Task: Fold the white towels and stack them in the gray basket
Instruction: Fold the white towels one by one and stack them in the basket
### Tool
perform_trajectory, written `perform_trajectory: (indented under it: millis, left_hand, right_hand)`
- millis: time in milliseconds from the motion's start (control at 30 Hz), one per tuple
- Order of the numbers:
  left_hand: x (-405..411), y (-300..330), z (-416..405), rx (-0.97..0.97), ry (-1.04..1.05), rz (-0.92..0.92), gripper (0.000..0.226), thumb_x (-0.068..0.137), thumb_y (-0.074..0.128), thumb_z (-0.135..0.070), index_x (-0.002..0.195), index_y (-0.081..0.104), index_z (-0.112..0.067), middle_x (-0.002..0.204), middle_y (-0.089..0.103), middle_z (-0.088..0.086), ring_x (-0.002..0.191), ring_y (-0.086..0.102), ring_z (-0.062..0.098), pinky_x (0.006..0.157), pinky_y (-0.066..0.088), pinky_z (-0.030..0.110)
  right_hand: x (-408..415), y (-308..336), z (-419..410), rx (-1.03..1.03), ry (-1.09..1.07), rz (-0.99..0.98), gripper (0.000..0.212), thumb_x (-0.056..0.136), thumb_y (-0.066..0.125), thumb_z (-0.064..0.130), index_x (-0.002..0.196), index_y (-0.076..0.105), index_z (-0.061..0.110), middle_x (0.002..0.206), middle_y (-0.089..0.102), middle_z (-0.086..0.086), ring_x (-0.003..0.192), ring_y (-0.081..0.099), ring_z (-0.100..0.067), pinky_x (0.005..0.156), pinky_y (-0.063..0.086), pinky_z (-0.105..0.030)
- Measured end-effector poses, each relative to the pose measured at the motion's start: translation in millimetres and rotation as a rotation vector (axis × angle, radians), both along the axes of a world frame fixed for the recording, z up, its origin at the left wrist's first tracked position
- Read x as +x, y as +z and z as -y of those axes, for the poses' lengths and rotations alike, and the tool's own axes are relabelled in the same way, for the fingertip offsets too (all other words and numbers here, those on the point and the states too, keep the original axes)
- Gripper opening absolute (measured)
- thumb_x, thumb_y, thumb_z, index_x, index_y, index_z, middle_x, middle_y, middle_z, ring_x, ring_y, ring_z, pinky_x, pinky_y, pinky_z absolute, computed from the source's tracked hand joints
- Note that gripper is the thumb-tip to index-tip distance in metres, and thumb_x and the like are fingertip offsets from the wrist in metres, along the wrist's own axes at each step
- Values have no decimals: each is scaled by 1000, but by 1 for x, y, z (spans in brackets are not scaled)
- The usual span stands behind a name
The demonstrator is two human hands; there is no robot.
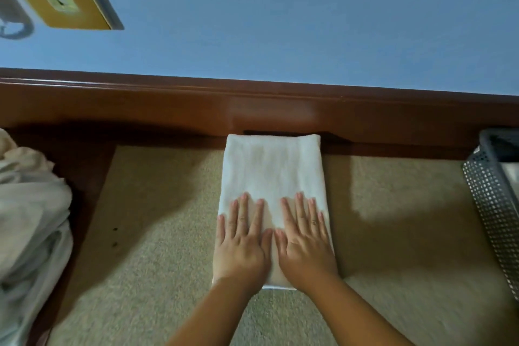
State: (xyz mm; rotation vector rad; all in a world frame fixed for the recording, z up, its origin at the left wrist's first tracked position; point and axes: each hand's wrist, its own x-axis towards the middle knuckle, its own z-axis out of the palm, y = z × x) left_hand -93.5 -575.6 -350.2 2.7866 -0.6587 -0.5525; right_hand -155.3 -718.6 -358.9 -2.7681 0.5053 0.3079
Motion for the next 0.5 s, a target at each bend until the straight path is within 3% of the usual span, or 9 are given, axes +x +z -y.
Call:
perform_trajectory:
  millis: [133,233,333,500]
  left_hand:
    - [0,14,-7,29,-48,-26,65,109,5,-56,160,-26,-32,166,-37,-1,150,-40,17,127,-18,43]
    - [-25,25,-18,-6,-75,-64,67,109,10,-53,165,-13,-24,169,-27,7,154,-31,23,127,-16,42]
    - [-59,24,-39,-45,-145,-26,74,104,23,-50,167,-4,-21,171,-20,13,157,-25,28,127,-10,45]
    - [-51,20,-41,111,-217,-14,98,97,44,-24,158,-32,-17,161,-43,15,150,-39,33,125,-20,45]
  right_hand:
    - [-4,19,-1,76,49,-109,67,108,9,59,159,-26,34,160,-45,4,146,-44,-14,123,-19,-39]
    - [-36,26,-9,74,121,-65,69,108,13,59,164,-12,29,167,-31,1,152,-36,-16,125,-14,-42]
    - [-79,23,-11,36,213,-40,74,101,30,43,166,0,24,172,-18,-3,157,-23,-24,127,-4,-45]
    - [-80,14,-2,-9,215,-21,98,88,49,11,165,-10,26,169,-26,0,155,-28,-24,125,-11,-42]
